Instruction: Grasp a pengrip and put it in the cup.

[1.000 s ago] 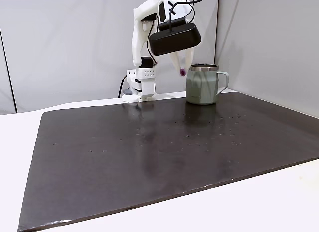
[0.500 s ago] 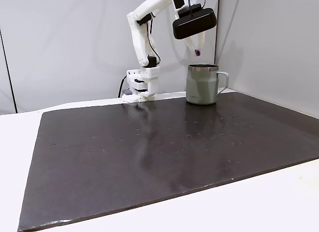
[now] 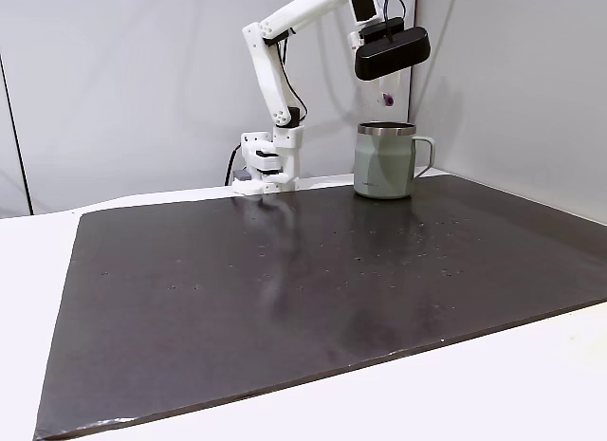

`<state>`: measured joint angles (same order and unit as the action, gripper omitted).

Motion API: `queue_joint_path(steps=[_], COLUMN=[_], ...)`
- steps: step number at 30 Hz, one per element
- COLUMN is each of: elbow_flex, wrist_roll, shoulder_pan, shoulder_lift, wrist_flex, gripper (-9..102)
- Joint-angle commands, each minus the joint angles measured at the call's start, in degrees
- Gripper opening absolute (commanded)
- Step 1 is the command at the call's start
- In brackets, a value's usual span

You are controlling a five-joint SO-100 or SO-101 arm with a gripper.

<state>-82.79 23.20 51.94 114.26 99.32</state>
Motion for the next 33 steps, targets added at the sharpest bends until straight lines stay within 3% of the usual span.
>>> queue_joint_path(steps=[1,10,19,33], elbow_flex=[0.0,-2.2,-3.0,-3.3], wrist_roll=[-1.2,-1.2,-1.4,-1.3], shoulder_pan=[3.4,5.3,5.1,5.0], shoulder_lift=[0.6,1.0,2.9,2.7], wrist_flex=[0.7,0.5,0.0,-0.7], gripper=[0,2,32,33])
